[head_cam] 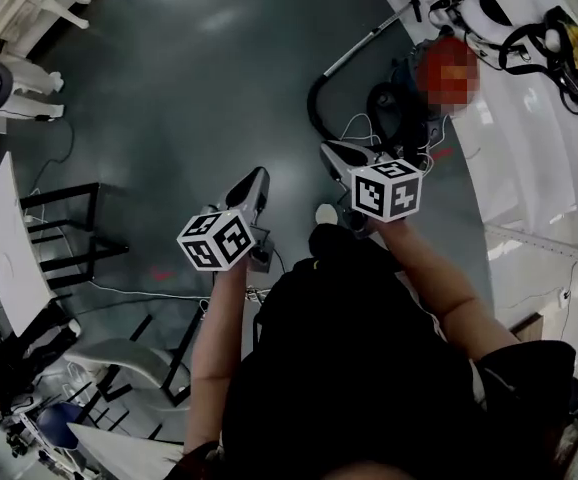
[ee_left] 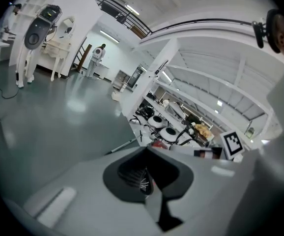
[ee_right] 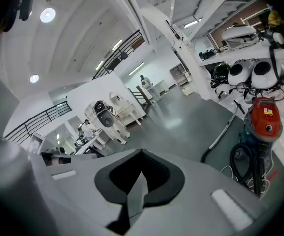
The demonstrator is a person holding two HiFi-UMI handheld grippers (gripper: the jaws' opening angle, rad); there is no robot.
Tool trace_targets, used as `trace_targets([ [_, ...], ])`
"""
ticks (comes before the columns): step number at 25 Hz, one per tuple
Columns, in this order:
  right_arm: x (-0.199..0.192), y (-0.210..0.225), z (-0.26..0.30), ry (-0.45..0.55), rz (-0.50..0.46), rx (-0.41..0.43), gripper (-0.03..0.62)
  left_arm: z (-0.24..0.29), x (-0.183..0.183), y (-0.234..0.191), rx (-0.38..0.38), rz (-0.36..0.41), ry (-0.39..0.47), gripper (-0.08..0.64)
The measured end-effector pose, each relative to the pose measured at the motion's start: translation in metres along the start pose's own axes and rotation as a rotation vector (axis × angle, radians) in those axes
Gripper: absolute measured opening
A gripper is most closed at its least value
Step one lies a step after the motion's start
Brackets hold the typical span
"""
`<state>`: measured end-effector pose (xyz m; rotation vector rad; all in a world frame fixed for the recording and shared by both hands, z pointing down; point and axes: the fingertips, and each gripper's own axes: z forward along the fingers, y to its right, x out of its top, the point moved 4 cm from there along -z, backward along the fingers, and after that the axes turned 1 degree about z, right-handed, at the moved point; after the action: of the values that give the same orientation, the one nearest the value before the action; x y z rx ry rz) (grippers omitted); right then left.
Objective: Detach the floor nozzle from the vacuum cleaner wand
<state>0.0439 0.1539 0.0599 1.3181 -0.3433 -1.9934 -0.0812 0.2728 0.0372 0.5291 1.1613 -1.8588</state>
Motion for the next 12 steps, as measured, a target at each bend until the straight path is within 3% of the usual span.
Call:
trace_targets([
  [9, 0.026, 0.021, 0.022, -0.003, 0.012, -0.021, -0.003, 0.045, 0.037, -0.01, -0.033, 0.08, -0.038, 0.011],
  [12, 0.033, 0.032, 0.022, 0.012, 0.033, -0.045, -0.003, 0.061, 0.044, -0.011, -0.048, 0.059, -0.05, 0.011],
])
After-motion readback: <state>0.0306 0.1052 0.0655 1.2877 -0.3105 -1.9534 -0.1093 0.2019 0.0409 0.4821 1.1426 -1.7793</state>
